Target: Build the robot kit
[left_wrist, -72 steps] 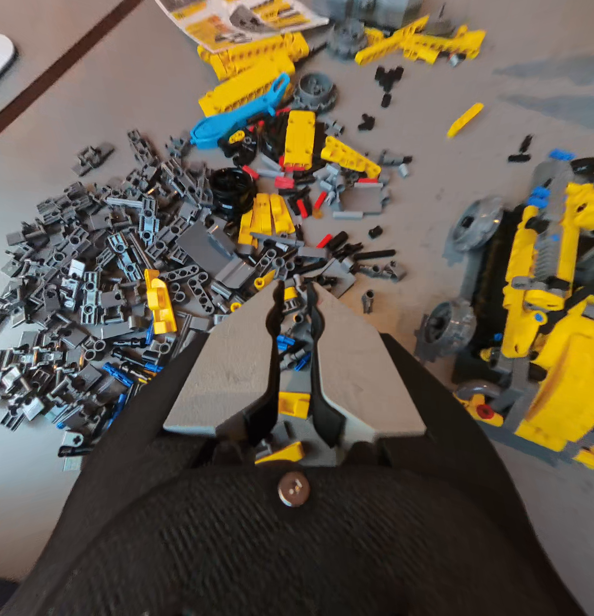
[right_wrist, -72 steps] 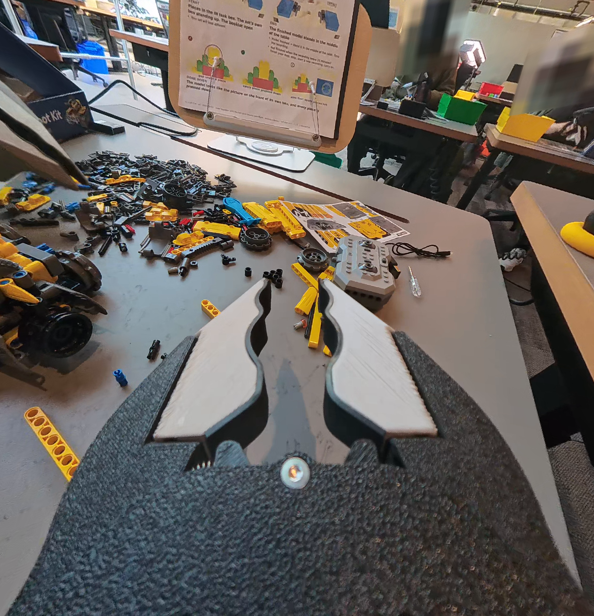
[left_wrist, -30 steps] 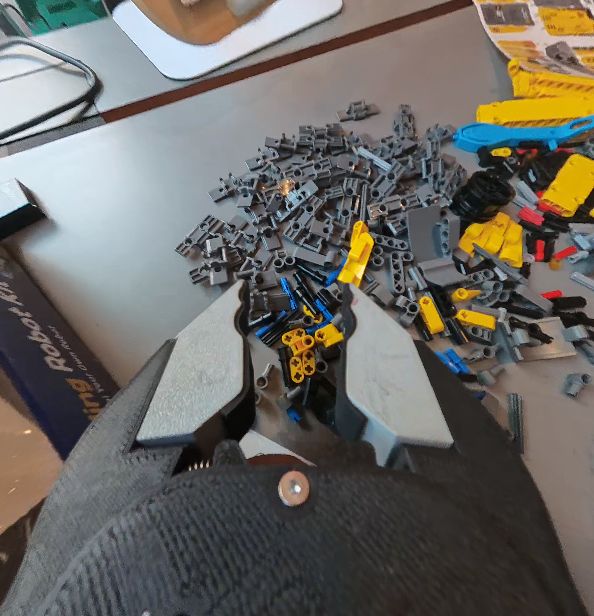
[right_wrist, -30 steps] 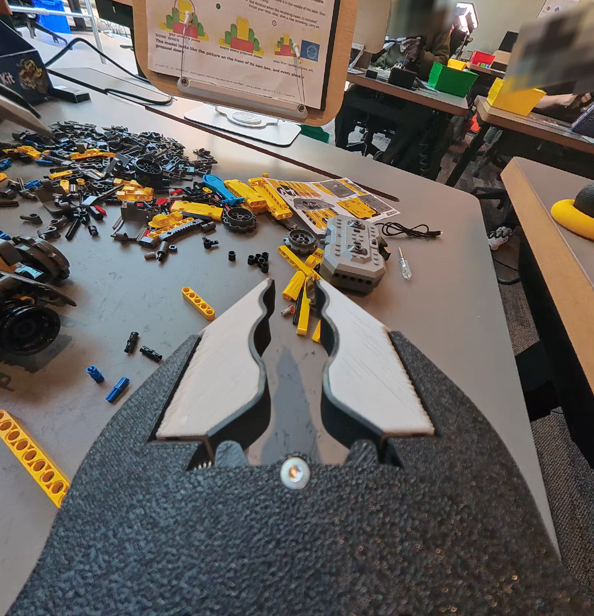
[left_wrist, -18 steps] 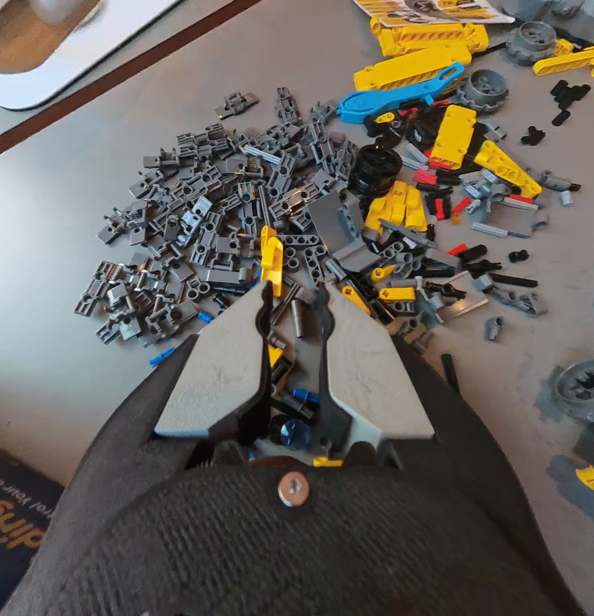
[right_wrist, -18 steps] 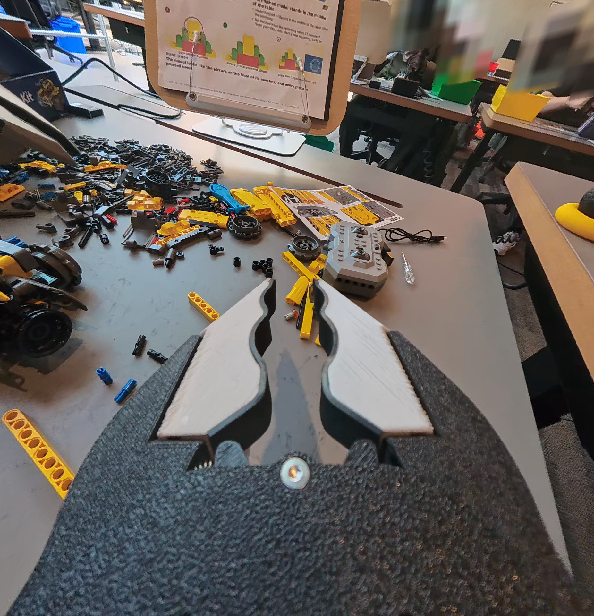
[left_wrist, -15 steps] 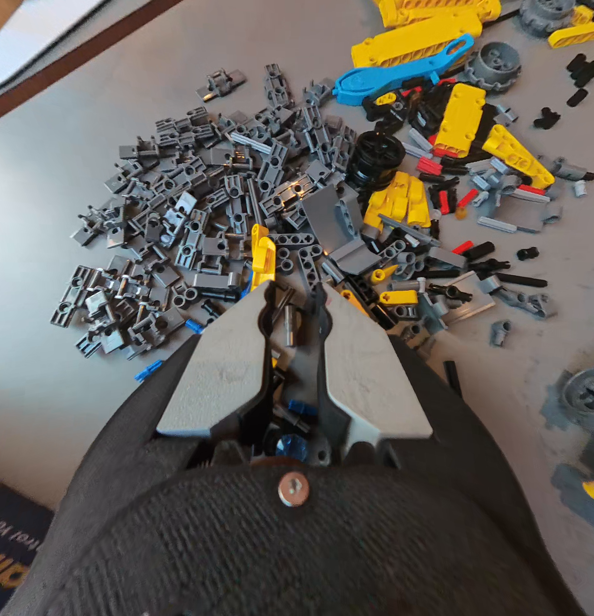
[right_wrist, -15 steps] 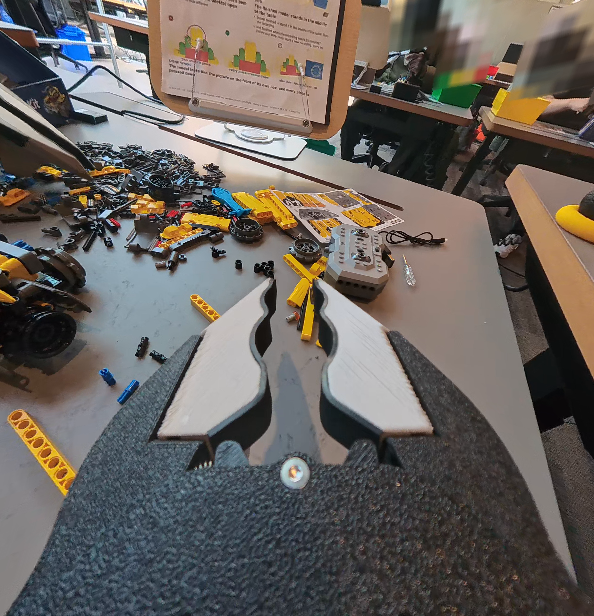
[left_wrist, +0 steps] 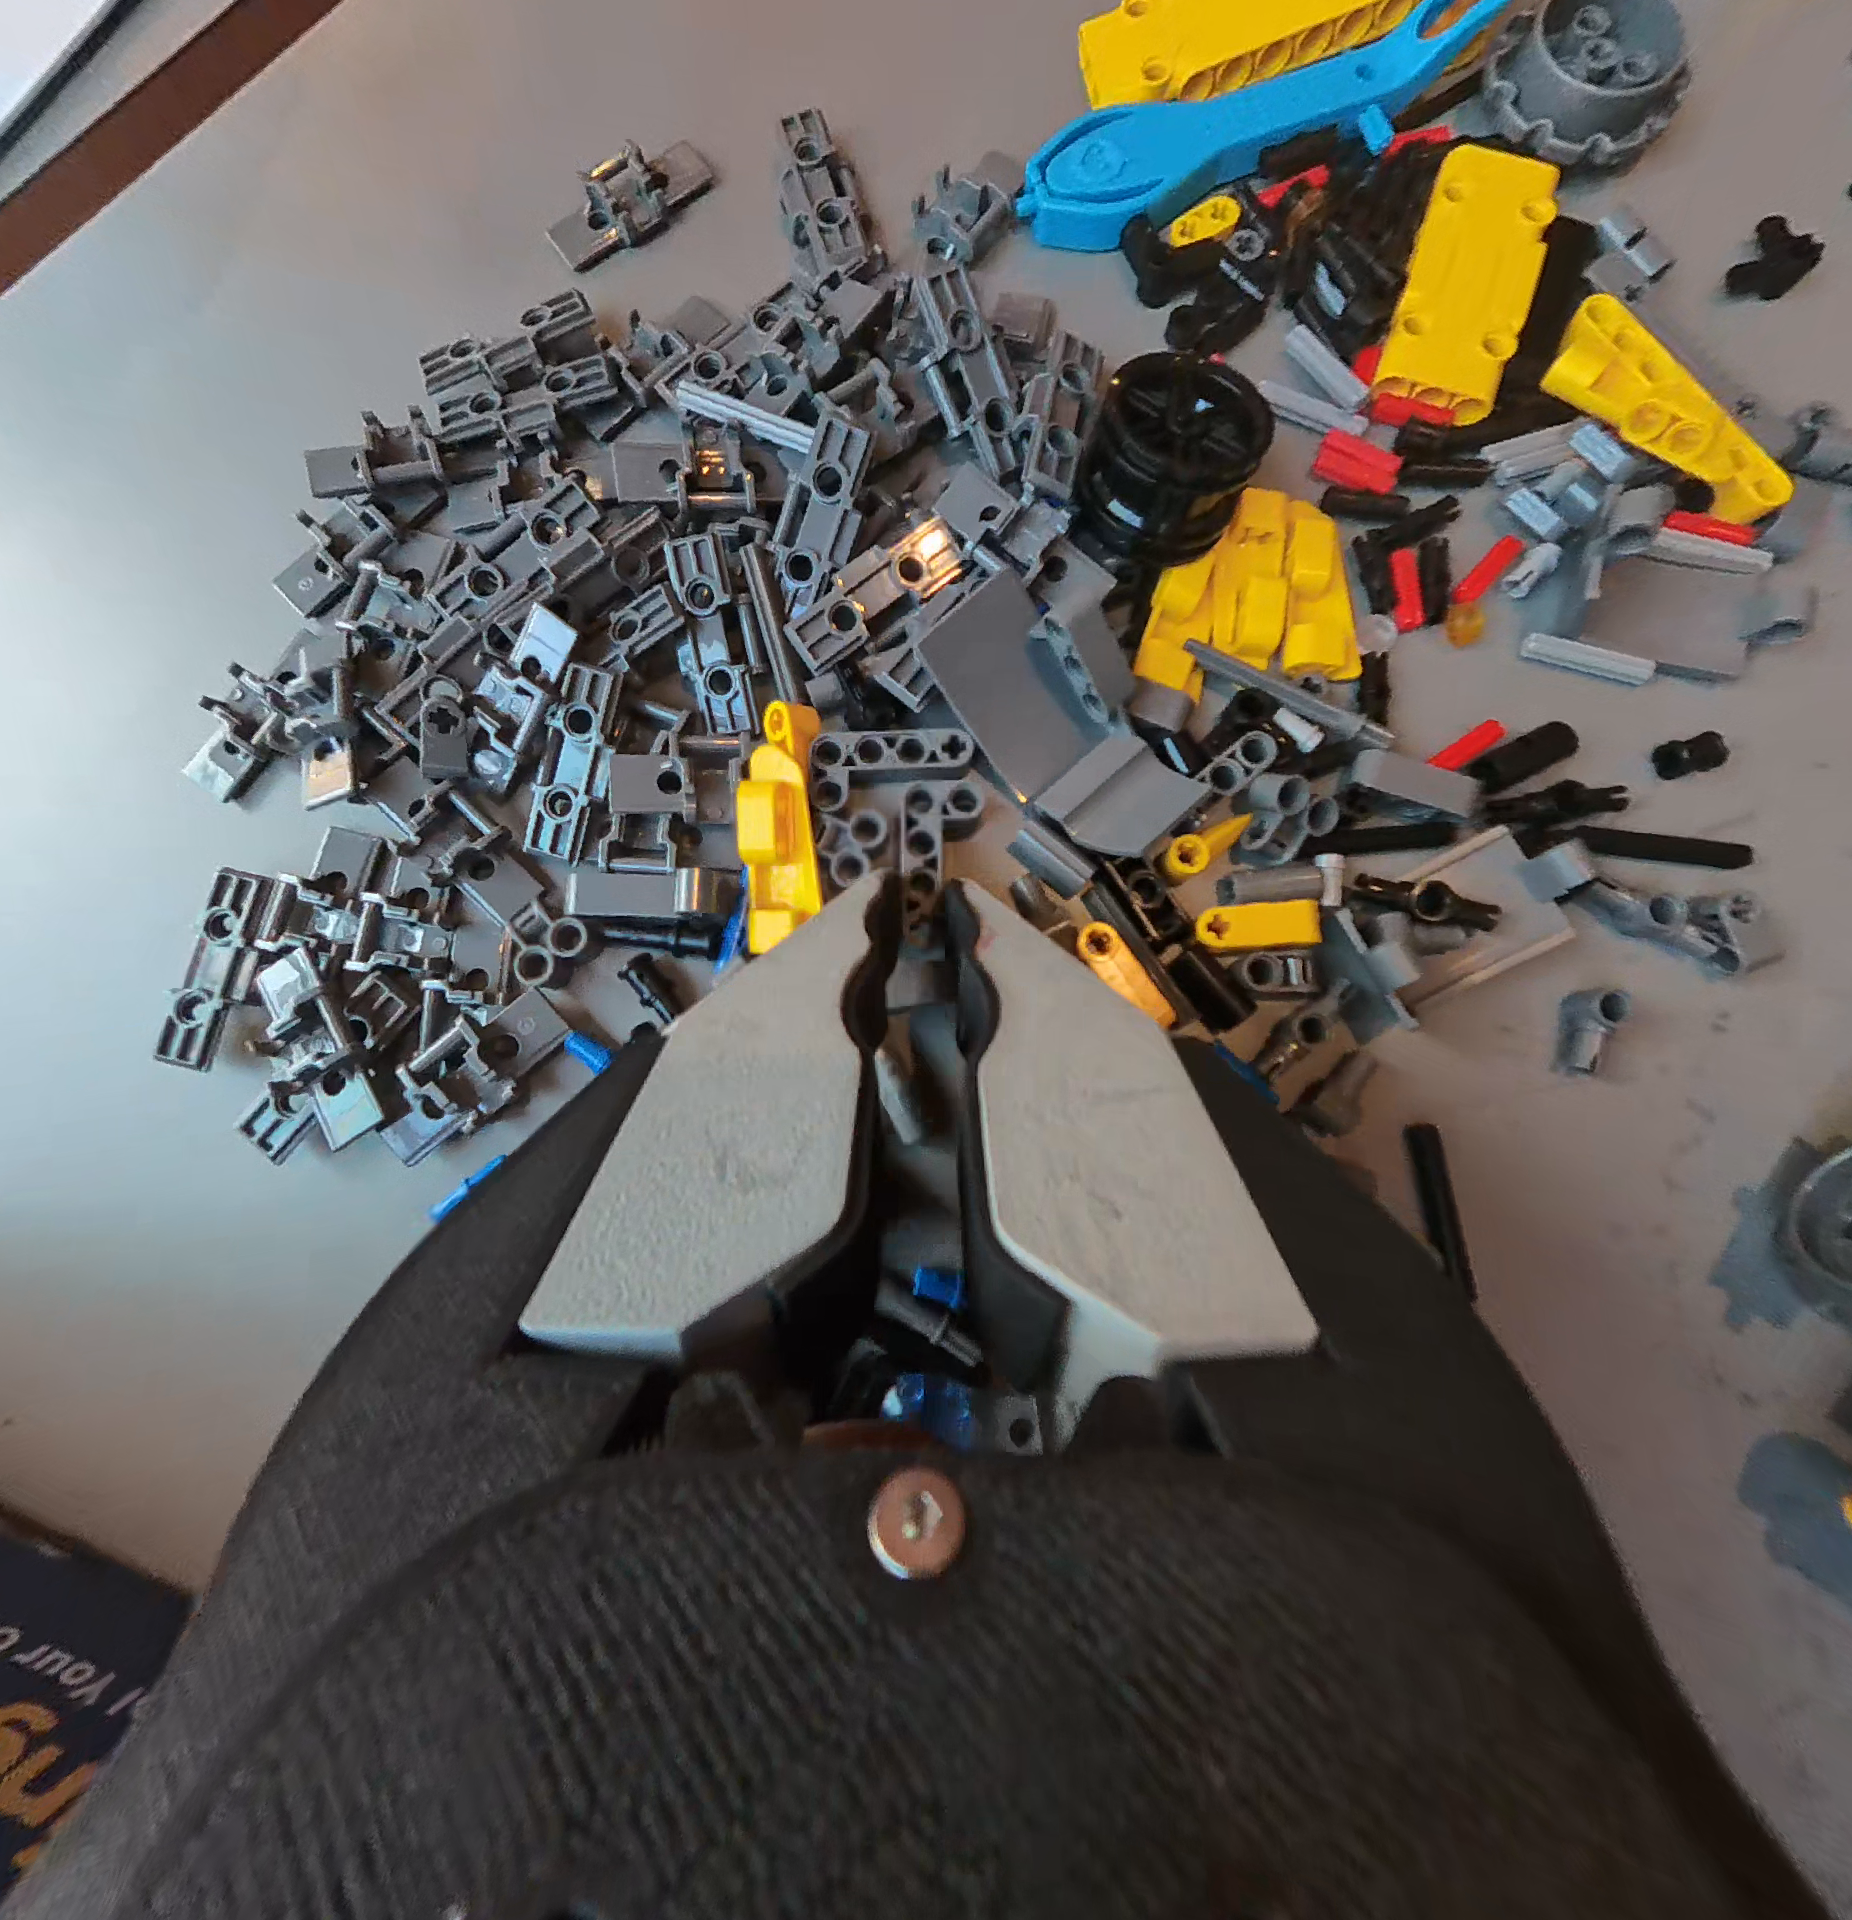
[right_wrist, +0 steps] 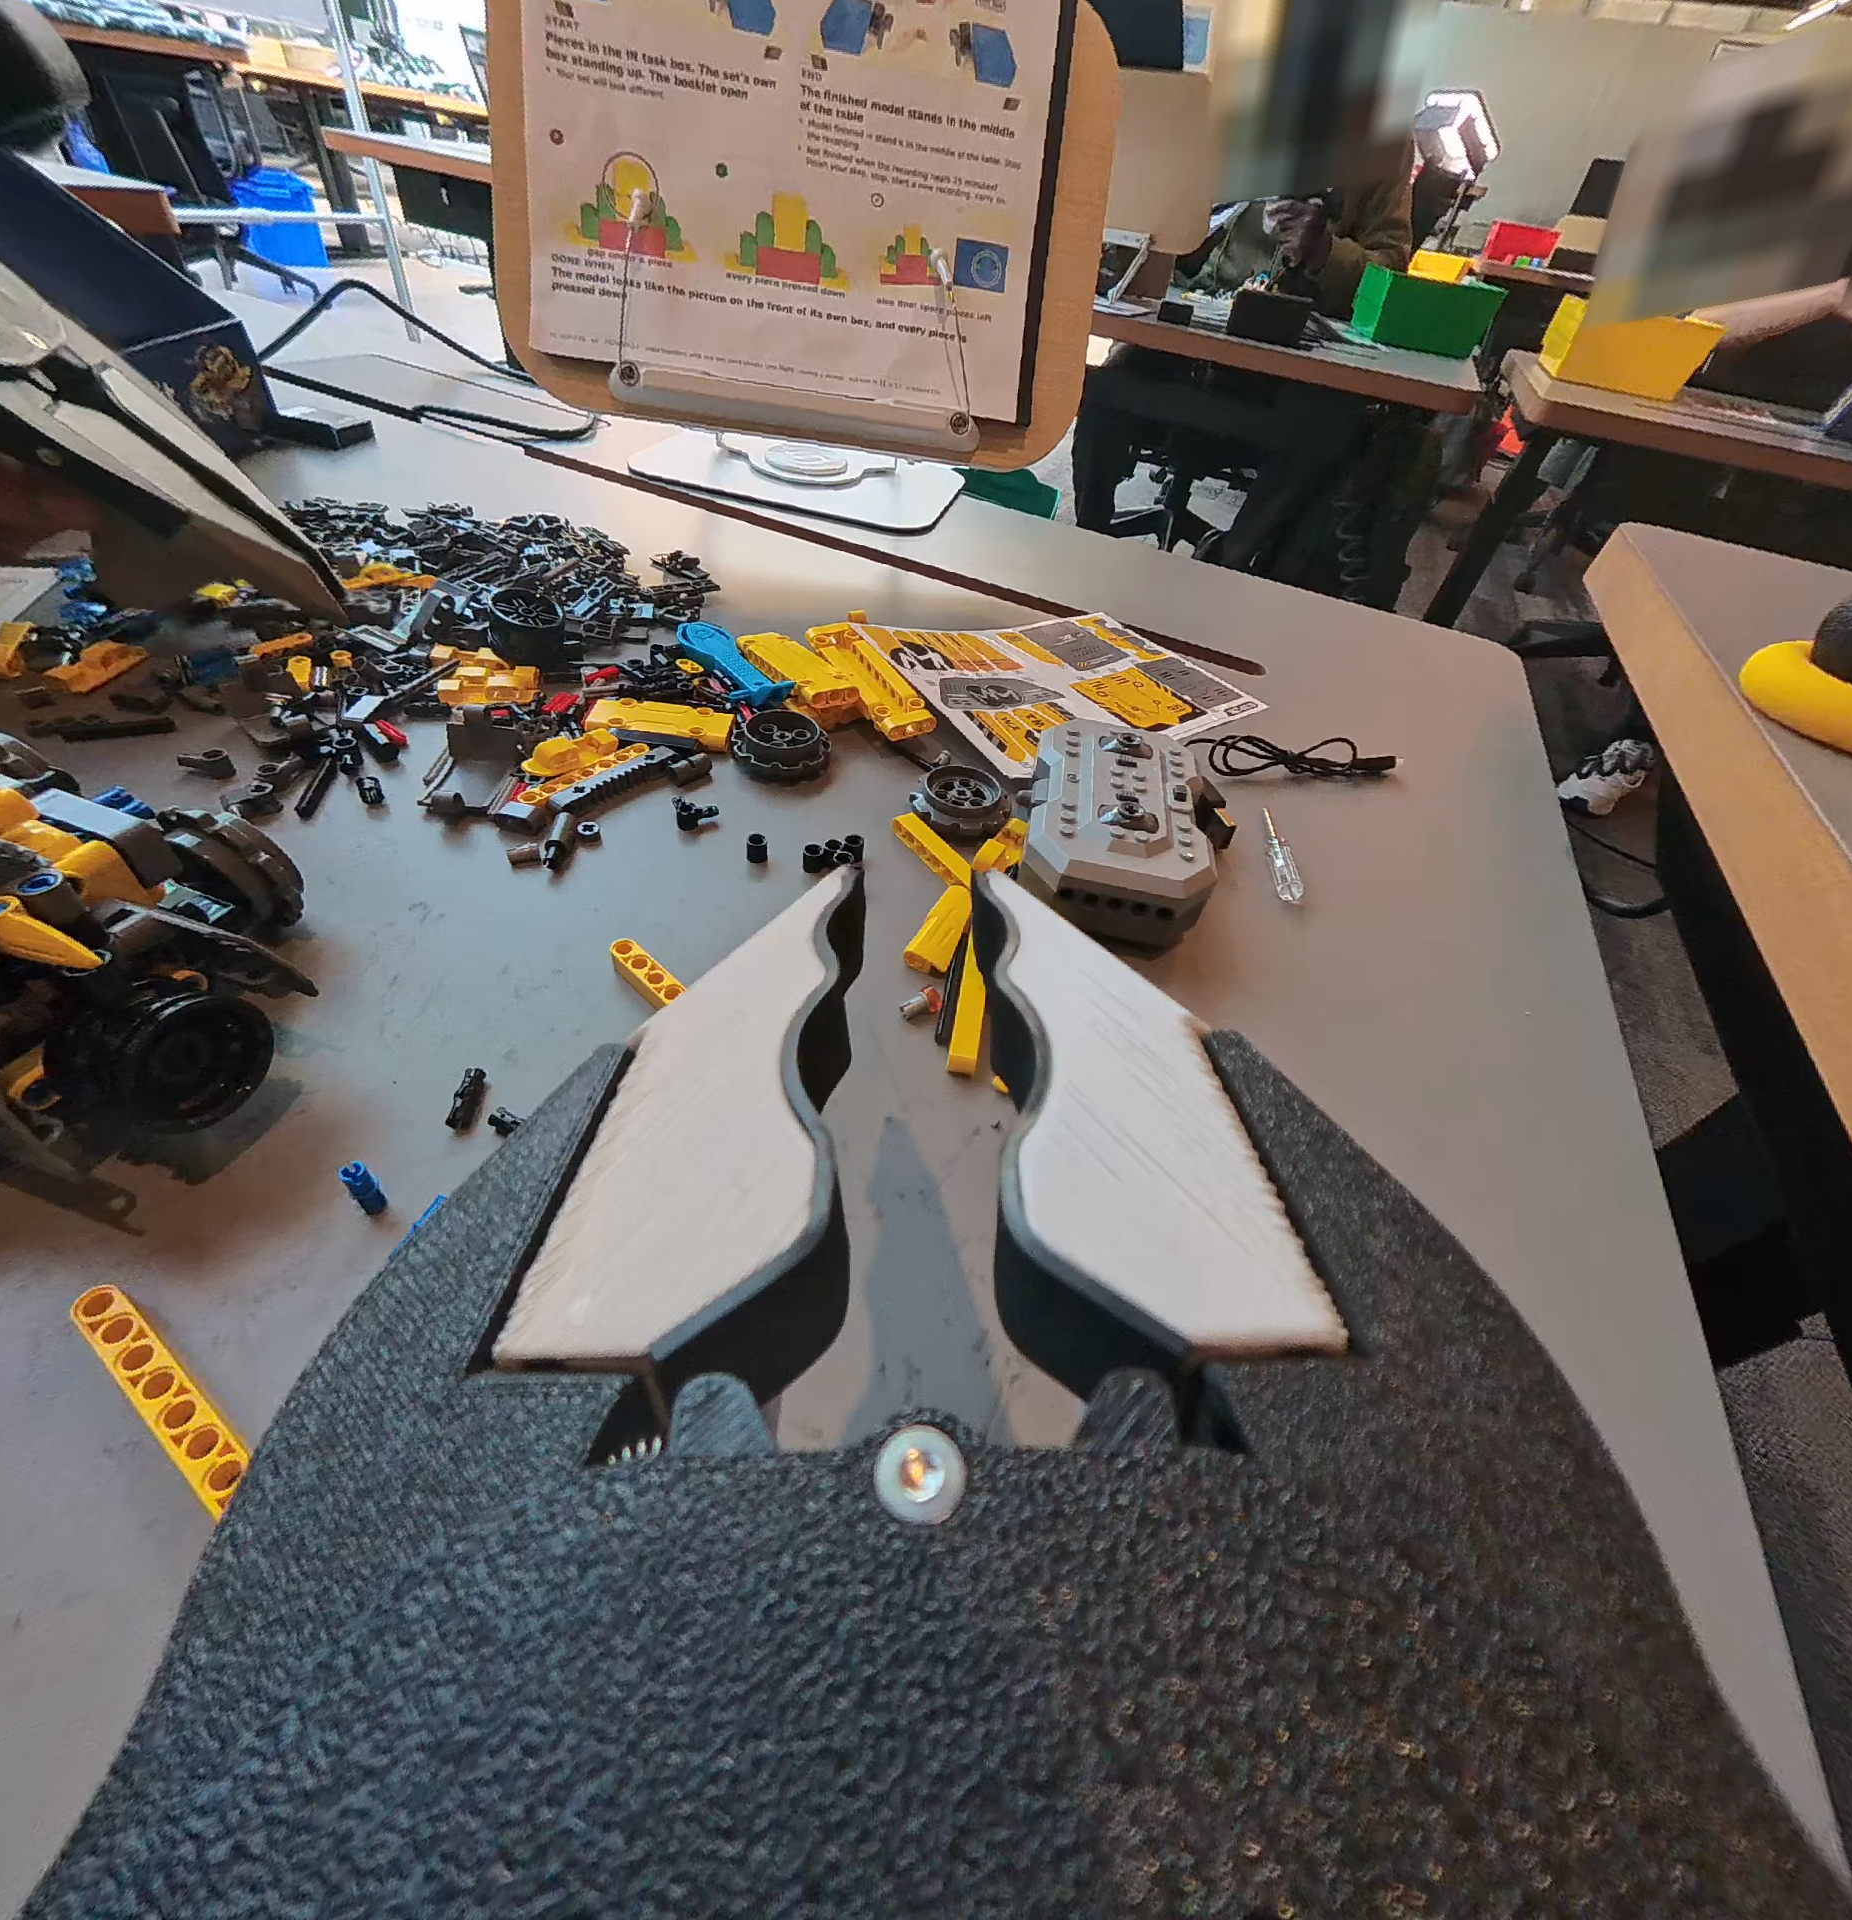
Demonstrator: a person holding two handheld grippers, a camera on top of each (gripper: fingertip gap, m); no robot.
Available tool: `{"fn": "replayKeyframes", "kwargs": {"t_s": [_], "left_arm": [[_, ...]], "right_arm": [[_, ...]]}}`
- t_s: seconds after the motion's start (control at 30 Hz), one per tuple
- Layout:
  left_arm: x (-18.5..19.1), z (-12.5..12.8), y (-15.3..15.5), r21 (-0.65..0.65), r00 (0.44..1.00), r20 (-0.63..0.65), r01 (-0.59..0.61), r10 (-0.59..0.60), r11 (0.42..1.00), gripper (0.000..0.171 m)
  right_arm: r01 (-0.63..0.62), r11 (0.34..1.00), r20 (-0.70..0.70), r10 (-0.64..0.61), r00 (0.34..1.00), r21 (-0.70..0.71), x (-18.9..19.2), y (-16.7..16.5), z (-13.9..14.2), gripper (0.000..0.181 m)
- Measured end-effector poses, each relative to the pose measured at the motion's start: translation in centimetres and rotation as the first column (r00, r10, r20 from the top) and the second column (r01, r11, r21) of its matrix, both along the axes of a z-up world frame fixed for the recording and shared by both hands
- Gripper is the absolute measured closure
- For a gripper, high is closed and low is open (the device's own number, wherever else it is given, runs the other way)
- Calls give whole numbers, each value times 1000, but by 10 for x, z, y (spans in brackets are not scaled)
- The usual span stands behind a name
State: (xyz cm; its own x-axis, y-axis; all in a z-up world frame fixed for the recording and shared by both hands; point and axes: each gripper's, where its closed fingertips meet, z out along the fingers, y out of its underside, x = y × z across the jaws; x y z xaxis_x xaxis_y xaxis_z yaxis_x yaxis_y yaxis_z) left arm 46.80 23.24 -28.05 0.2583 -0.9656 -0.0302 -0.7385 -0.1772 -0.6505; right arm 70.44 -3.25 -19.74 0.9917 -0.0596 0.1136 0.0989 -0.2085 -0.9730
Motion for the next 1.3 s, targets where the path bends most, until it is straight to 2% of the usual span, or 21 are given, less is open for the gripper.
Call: {"fn": "replayKeyframes", "kwargs": {"t_s": [0.1,0.2,0.27,0.57,0.77,0.87,1.17,1.23,1.3], "left_arm": [[-1,18,-1,27,1000,6,23,-23,999,166],[-6,50,-9,29,997,46,53,-54,998,166],[-11,78,-17,51,993,83,79,-83,996,166],[-35,217,-39,351,954,229,104,-193,930,167],[-46,290,-49,495,893,356,72,-277,866,167],[-53,302,-54,497,858,398,97,-325,863,167],[-78,298,-32,520,823,441,92,-359,849,167],[-80,296,-29,493,826,444,98,-347,865,167],[-81,300,-30,483,806,473,101,-356,870,167]], "right_arm": [[-5,1000,-10,5,1000,7,0,-1,1,162],[-11,1000,-21,11,1000,12,0,-1,1,162],[-13,1000,-27,13,1000,16,0,-1,2,162],[-3,1000,-36,3,999,1,2,0,-1,162],[22,998,13,-21,1000,-52,3,3,-9,162],[48,996,47,-44,998,-82,5,5,-13,163],[183,981,-18,-184,983,-61,35,2,-10,165],[193,979,-28,-195,980,-61,38,2,-10,165],[206,976,-29,-208,978,-71,40,2,-12,165]]}}
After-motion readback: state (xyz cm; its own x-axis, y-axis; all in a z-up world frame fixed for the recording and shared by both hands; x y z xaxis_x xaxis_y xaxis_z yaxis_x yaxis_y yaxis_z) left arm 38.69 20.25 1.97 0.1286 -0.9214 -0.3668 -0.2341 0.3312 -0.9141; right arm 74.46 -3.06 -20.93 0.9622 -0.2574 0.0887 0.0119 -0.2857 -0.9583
